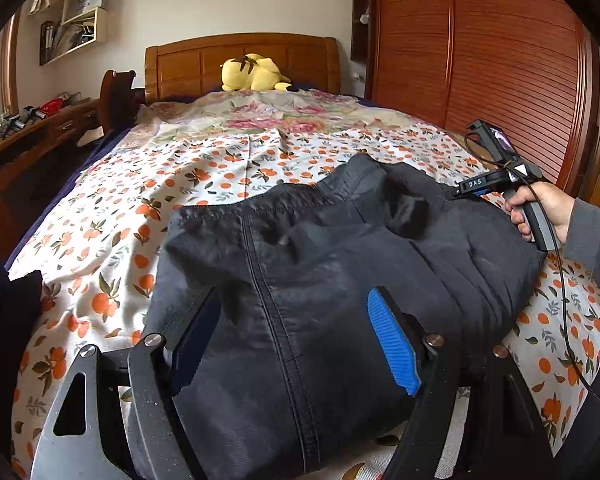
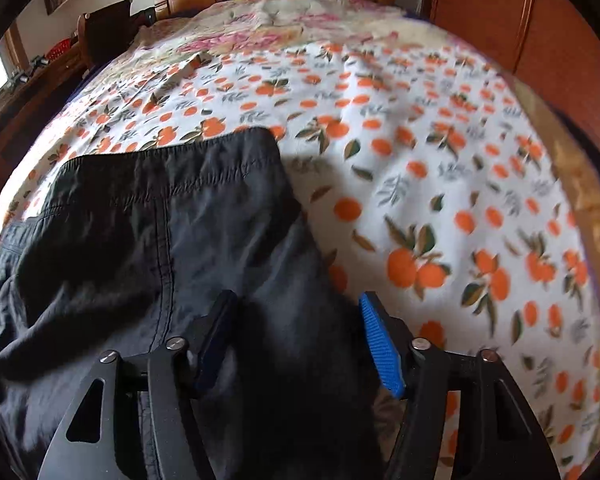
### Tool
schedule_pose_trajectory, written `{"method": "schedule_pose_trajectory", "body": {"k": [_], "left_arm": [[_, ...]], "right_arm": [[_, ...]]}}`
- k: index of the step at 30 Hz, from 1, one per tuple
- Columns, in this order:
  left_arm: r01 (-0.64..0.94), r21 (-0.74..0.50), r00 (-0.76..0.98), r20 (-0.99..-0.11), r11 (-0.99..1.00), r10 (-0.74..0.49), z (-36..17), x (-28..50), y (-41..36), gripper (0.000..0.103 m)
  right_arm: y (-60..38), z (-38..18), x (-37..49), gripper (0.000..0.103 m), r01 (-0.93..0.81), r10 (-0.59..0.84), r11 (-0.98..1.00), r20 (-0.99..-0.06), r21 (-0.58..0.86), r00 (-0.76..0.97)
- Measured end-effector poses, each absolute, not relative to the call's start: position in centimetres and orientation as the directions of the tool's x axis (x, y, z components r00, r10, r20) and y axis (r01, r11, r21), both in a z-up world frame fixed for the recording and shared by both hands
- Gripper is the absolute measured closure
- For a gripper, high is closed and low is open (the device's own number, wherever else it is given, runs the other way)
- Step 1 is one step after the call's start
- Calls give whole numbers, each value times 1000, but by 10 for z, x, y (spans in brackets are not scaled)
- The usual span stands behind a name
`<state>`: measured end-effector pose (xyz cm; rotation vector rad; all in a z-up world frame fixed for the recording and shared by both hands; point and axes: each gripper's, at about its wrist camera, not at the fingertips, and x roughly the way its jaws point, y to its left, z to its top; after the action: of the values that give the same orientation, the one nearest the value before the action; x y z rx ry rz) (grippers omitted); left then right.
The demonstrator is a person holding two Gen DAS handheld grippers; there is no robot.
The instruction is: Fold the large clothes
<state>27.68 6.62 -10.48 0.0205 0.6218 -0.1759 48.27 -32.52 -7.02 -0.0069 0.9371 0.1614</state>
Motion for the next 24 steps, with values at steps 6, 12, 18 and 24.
{"method": "schedule_pose_trajectory", "body": {"k": [6,12,18,24], "left_arm": [[176,-48,790,-589,983,-170,-108,280,65,26],[171,-55,797,-580,984,-171,-102,276,70,26],[153,-59,809,-565,987,-159,-98,270,83,26],[115,-65,825,-550,991,-132,-94,265,109,26]], "right_arm": [[-324,-53,466,99,-235,173,971,-774,32,609],[-339,-40,453,98,-124,71,992,-773,-9,631],[-297,-11,443,61,-168,25,977,-711,-131,703],[-232,-10,437,57,-299,159,951,-712,-75,684]]}}
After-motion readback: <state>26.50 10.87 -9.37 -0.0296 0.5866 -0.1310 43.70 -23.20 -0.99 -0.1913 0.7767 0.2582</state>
